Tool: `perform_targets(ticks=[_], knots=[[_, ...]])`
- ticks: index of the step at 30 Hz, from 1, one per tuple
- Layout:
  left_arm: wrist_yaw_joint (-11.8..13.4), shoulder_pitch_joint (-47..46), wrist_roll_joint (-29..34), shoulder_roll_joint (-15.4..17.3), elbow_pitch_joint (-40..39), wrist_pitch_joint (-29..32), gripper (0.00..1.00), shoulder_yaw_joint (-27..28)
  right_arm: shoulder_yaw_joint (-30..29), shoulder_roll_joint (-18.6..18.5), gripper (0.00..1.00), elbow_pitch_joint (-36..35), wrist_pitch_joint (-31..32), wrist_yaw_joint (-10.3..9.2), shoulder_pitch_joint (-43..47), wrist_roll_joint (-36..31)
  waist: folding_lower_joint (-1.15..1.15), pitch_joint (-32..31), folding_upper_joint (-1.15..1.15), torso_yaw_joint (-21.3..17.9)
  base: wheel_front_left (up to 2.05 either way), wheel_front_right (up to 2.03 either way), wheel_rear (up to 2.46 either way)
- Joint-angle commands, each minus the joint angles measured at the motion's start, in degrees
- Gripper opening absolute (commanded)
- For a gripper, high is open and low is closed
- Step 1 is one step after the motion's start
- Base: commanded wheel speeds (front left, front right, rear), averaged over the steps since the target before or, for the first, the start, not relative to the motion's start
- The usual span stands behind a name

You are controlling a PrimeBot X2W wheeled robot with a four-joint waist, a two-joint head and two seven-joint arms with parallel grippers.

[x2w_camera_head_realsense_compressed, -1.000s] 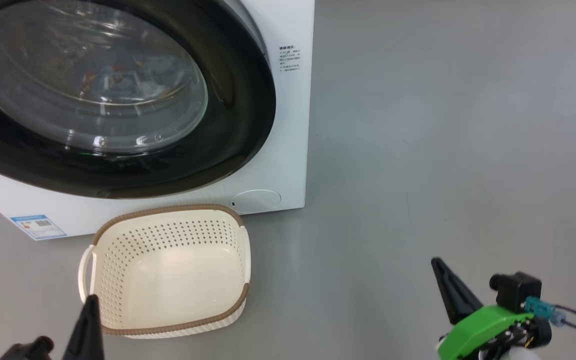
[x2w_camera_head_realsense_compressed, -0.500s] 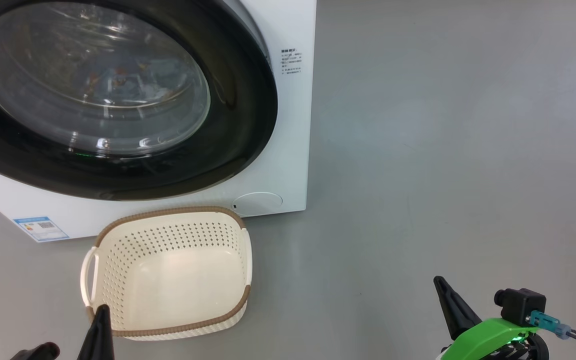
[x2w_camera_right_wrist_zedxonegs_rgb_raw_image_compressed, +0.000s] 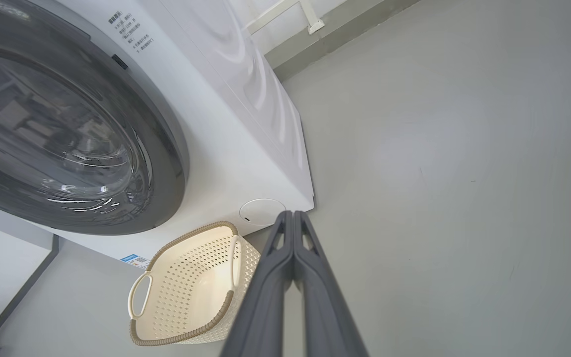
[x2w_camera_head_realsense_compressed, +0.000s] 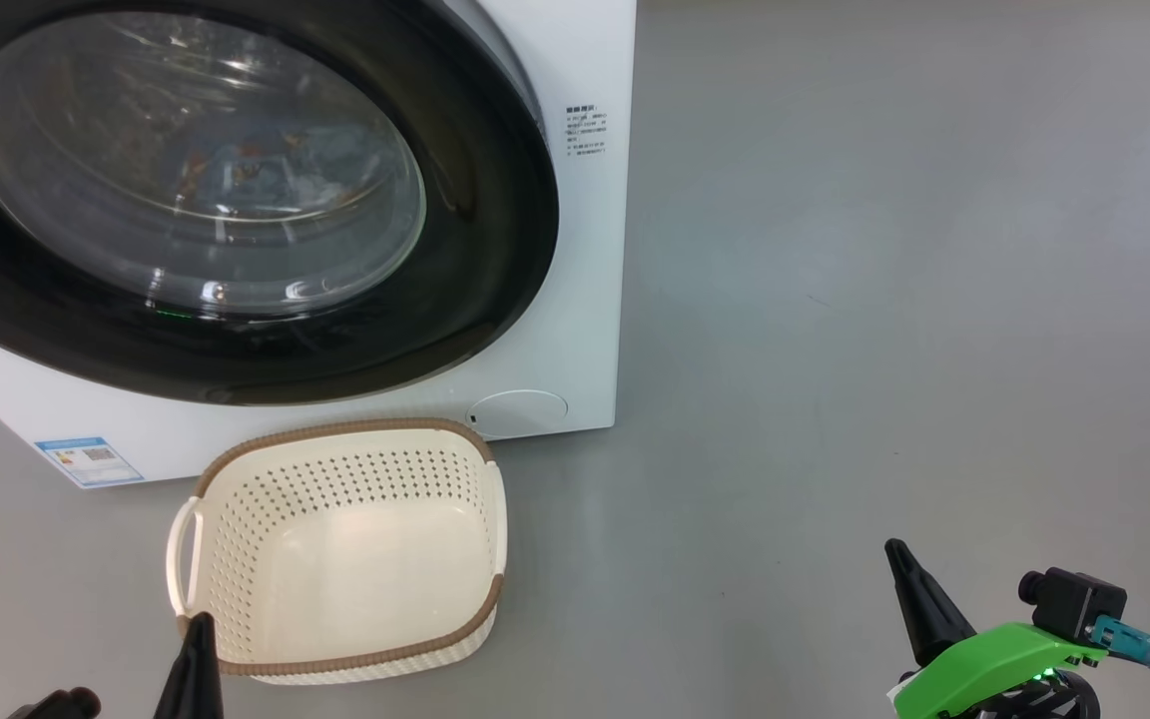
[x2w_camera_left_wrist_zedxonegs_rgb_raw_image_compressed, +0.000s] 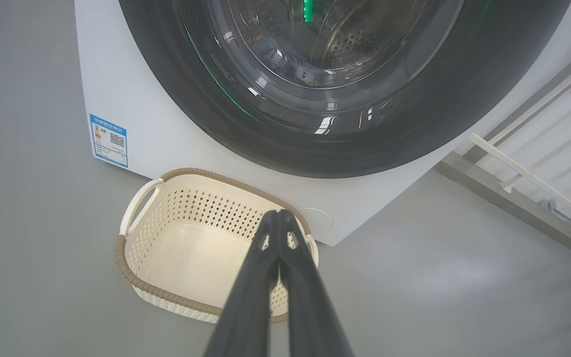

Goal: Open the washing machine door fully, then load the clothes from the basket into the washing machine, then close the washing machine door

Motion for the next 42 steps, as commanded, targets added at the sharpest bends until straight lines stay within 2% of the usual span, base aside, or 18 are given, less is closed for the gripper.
perform_targets(ticks=[1, 42], knots=[[0.15, -1.6, -1.72, 0.6, -1.25, 0.44, 0.0, 0.93, -0.36, -0.23, 0.0, -1.94, 0.36, 0.01, -0.82, 1.77, 0.0, -0.1, 0.0, 0.05, 0.0, 0.0, 0.0], [0.11, -4.18, -24.04, 0.01, -1.44, 6.97, 0.0, 2.73, -6.37, 1.36, 0.0, -8.09, 6.8, 0.03, 0.39, 22.66, -0.01, -2.12, 0.0, 0.89, 0.0, 0.0, 0.0]])
